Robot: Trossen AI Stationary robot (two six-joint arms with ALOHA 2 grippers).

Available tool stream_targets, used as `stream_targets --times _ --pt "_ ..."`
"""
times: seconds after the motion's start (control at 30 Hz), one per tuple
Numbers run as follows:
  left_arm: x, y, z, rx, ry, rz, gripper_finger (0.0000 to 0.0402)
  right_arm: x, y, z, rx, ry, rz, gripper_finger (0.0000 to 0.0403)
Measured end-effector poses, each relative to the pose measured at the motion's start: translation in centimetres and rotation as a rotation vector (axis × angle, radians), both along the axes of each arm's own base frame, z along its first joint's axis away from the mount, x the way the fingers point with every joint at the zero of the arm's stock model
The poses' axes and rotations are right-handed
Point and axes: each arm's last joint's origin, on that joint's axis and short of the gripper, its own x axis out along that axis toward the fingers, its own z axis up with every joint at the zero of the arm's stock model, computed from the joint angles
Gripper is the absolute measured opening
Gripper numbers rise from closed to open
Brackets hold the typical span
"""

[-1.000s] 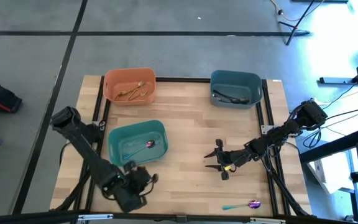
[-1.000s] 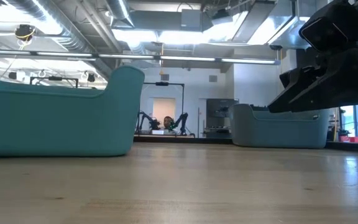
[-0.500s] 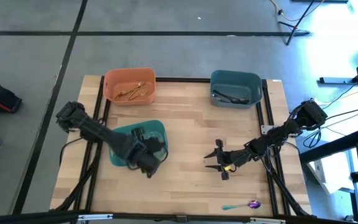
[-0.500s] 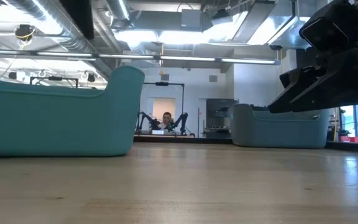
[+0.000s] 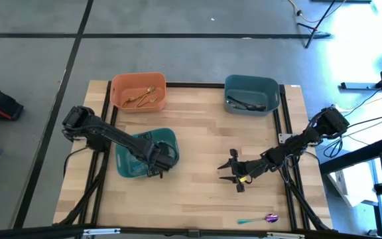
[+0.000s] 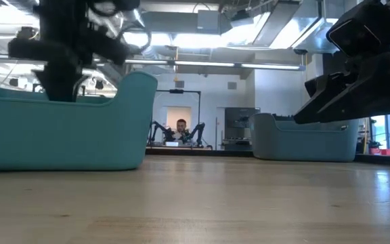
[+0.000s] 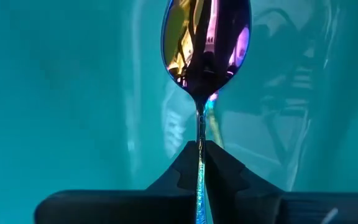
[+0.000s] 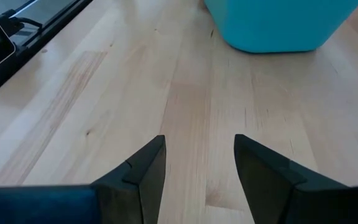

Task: Sort silverware by color (type)
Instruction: Put the left blue spoon into the bottom blue bin, then put the blue spoon into the bottom blue bin

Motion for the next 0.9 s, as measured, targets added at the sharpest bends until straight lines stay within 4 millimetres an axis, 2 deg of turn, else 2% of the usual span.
stream_targets --times 0.1,0.3,0.5,0.67,0.8,0.9 --pt "-0.2 0.3 -1.4 -0.032 -0.006 -0.008 0.0008 0.0 0.0 0.0 -0.001 0.001 0.0 0.0179" --pt "-0.5 0.5 -2.2 -0.026 -0.001 -0.003 0.001 0.0 0.0 0.0 -0.002 0.0 0.001 0.0179" --pt "-0.4 0.4 -2.2 -0.034 -0.014 -0.003 0.0055 0.0 0.0 0.0 -0.004 0.002 0.001 0.0179" --pt "-0.2 0.0 -1.6 -0.047 -0.02 0.005 0.0088 0.0 0.0 0.0 -0.004 0.002 0.001 0.0179" --pt "-0.8 -1.5 -0.8 0.0 -0.064 -0.042 0.0091 0.0 0.0 0.1 -0.002 -0.001 0.002 0.0179" --pt "-1.4 -2.9 0.1 0.039 -0.155 -0.048 0.0091 0.2 0.5 1.1 0.009 0.033 0.043 0.0179"
